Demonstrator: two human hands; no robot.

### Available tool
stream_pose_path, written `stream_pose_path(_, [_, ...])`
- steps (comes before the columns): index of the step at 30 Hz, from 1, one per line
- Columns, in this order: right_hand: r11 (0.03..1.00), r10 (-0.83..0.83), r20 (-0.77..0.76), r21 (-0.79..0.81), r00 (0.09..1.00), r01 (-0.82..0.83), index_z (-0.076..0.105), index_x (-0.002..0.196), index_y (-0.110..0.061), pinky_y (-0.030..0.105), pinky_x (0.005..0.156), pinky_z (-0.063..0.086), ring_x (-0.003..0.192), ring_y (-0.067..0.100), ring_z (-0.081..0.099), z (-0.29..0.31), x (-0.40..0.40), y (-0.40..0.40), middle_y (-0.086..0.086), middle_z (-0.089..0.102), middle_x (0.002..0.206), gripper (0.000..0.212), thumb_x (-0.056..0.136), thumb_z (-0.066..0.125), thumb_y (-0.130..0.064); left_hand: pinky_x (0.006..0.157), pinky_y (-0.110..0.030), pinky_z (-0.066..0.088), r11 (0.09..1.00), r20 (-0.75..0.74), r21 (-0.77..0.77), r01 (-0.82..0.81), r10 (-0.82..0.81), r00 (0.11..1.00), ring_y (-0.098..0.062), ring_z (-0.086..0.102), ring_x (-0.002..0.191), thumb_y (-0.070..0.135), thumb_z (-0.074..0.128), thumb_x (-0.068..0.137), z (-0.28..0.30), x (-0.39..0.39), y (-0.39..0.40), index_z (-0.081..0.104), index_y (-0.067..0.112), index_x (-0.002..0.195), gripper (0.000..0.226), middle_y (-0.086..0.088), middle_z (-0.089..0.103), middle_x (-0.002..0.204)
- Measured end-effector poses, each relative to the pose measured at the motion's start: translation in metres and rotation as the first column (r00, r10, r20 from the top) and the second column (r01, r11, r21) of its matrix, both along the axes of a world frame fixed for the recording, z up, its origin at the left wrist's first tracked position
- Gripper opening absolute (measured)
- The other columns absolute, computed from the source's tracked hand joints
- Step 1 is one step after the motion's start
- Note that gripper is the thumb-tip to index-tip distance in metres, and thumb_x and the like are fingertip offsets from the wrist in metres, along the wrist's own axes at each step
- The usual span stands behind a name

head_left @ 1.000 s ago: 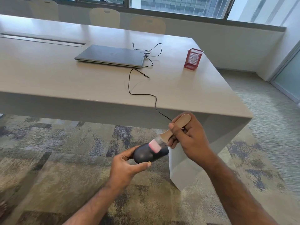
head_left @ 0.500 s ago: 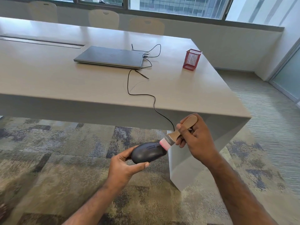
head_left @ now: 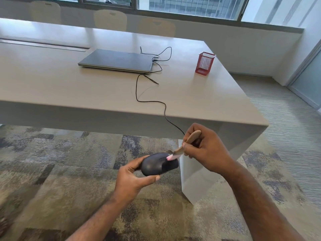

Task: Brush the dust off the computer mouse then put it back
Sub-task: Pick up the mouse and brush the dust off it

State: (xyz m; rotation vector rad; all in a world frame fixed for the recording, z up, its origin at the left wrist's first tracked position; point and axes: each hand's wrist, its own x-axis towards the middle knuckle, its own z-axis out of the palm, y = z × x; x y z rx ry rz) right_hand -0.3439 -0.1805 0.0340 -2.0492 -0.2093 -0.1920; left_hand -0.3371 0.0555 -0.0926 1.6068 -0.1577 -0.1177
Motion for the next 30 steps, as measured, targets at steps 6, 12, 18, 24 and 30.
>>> stream_pose_path(6, [0.995, -0.026, 0.051, 0.093, 0.998, 0.021, 0.061, 0.078, -0.019, 0.058, 0.056, 0.053, 0.067, 0.048, 0.06, 0.001, 0.0, 0.006, 0.018, 0.065, 0.071, 0.011, 0.076, 0.071, -0.014, 0.08, -0.01, 0.054, 1.0, 0.004, 0.006, -0.012, 0.012, 1.0, 0.0, 0.072, 0.101, 0.028, 0.104, 0.038, 0.001, 0.0, -0.003, 0.079, 0.041, 0.098, 0.066, 0.018, 0.078, 0.105])
stream_pose_path(12, [0.999, -0.041, 0.048, 0.035, 0.998, 0.039, 0.058, 0.078, -0.017, 0.046, 0.057, 0.051, 0.065, 0.037, 0.058, -0.004, 0.0, 0.012, 0.013, 0.065, 0.072, 0.014, 0.074, 0.072, -0.017, 0.081, -0.013, 0.056, 1.0, -0.001, -0.013, -0.019, 0.019, 1.0, -0.004, 0.073, 0.1, 0.035, 0.101, 0.036, 0.0, 0.001, -0.004, 0.077, 0.032, 0.104, 0.072, 0.012, 0.079, 0.105])
stream_pose_path(18, [0.991, -0.124, 0.04, 0.053, 0.992, 0.121, 0.059, 0.077, -0.016, 0.06, 0.058, 0.052, 0.067, 0.047, 0.059, -0.007, 0.005, -0.004, 0.02, 0.064, 0.07, 0.016, 0.077, 0.071, -0.006, 0.084, -0.012, 0.055, 1.0, 0.015, 0.005, -0.011, 0.011, 1.0, -0.003, 0.073, 0.102, 0.03, 0.104, 0.038, -0.001, 0.0, -0.002, 0.075, 0.033, 0.106, 0.074, 0.015, 0.079, 0.107])
stream_pose_path(24, [0.983, -0.084, 0.066, 0.167, 0.994, 0.072, 0.06, 0.076, -0.016, 0.057, 0.054, 0.05, 0.062, 0.051, 0.058, -0.002, 0.006, 0.012, 0.025, 0.063, 0.07, 0.012, 0.072, 0.071, -0.012, 0.083, -0.013, 0.055, 1.0, 0.021, 0.021, -0.016, 0.016, 1.0, -0.004, 0.072, 0.102, 0.039, 0.096, 0.041, -0.001, 0.0, -0.004, 0.076, 0.033, 0.107, 0.07, 0.014, 0.079, 0.107])
stream_pose_path(30, [0.992, -0.103, 0.004, 0.073, 0.995, 0.102, 0.059, 0.077, -0.017, 0.055, 0.059, 0.053, 0.066, 0.047, 0.06, -0.011, 0.011, 0.004, 0.019, 0.064, 0.07, 0.014, 0.075, 0.071, -0.01, 0.091, -0.022, 0.056, 1.0, 0.025, 0.02, -0.017, 0.017, 1.0, -0.01, 0.072, 0.109, 0.039, 0.098, 0.043, -0.006, 0.0, -0.001, 0.076, 0.028, 0.114, 0.075, 0.007, 0.078, 0.112])
